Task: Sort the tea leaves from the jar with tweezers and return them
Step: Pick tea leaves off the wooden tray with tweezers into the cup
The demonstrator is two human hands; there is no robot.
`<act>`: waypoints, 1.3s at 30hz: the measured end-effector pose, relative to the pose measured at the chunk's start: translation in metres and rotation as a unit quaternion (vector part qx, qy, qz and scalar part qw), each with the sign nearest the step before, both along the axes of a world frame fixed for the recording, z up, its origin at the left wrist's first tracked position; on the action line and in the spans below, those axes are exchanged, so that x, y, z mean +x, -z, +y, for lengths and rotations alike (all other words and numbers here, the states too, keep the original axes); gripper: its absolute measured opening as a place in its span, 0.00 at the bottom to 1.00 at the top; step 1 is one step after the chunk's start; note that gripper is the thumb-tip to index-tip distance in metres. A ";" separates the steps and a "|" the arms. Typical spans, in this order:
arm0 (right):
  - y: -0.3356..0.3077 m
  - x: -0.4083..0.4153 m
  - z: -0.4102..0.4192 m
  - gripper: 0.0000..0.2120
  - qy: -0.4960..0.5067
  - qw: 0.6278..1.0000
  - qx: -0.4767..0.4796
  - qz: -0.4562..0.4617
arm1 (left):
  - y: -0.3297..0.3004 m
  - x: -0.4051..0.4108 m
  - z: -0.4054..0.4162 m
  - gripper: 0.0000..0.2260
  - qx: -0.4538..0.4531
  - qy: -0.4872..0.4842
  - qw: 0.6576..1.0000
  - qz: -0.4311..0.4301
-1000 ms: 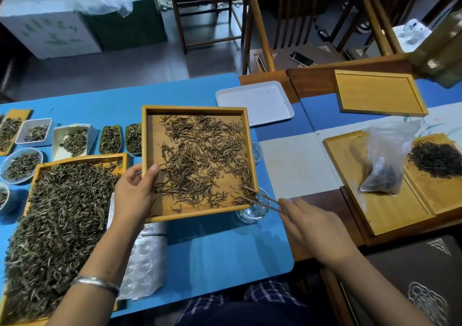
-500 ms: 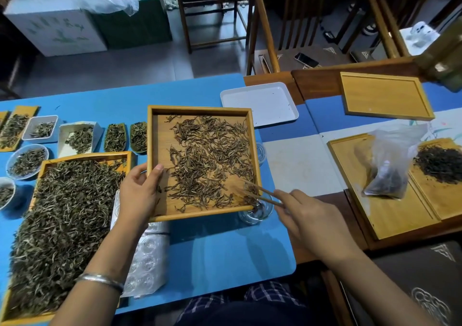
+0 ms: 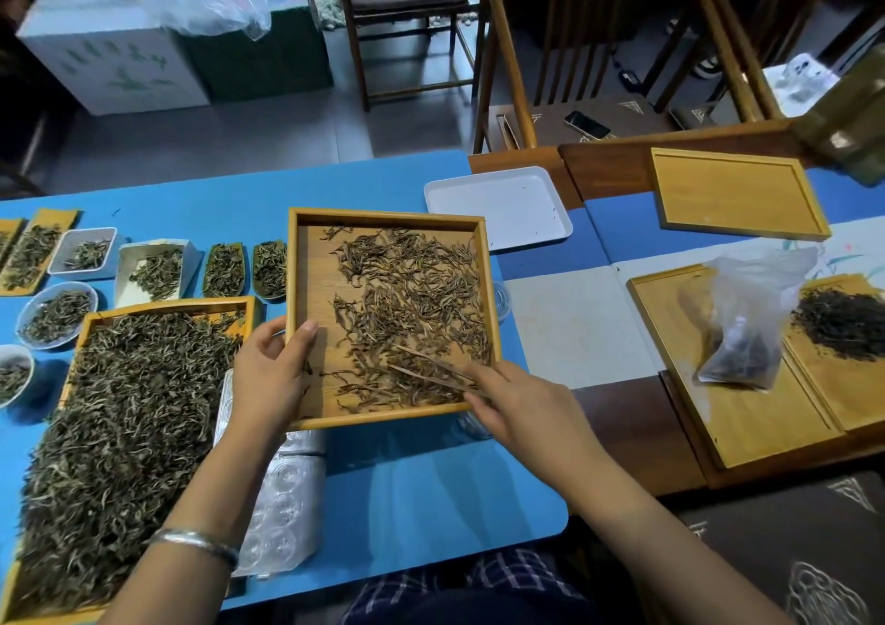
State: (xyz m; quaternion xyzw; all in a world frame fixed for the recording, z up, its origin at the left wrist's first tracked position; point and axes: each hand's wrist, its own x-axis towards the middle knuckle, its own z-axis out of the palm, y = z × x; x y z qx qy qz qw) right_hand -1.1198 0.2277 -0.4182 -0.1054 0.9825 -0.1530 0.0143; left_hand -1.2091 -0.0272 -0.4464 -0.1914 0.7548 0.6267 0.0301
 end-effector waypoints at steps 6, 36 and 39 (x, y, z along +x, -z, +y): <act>-0.003 0.021 0.022 0.12 0.037 0.999 0.022 0.009 | 0.001 0.001 0.000 0.07 0.016 0.007 1.000 0.006; -0.003 0.073 0.058 0.12 0.150 0.982 -0.040 -0.111 | -0.005 -0.001 0.002 0.07 0.003 0.006 1.000 0.000; -0.005 0.062 0.050 0.11 0.158 0.985 -0.050 -0.054 | -0.007 0.000 0.003 0.09 0.005 0.007 1.000 -0.004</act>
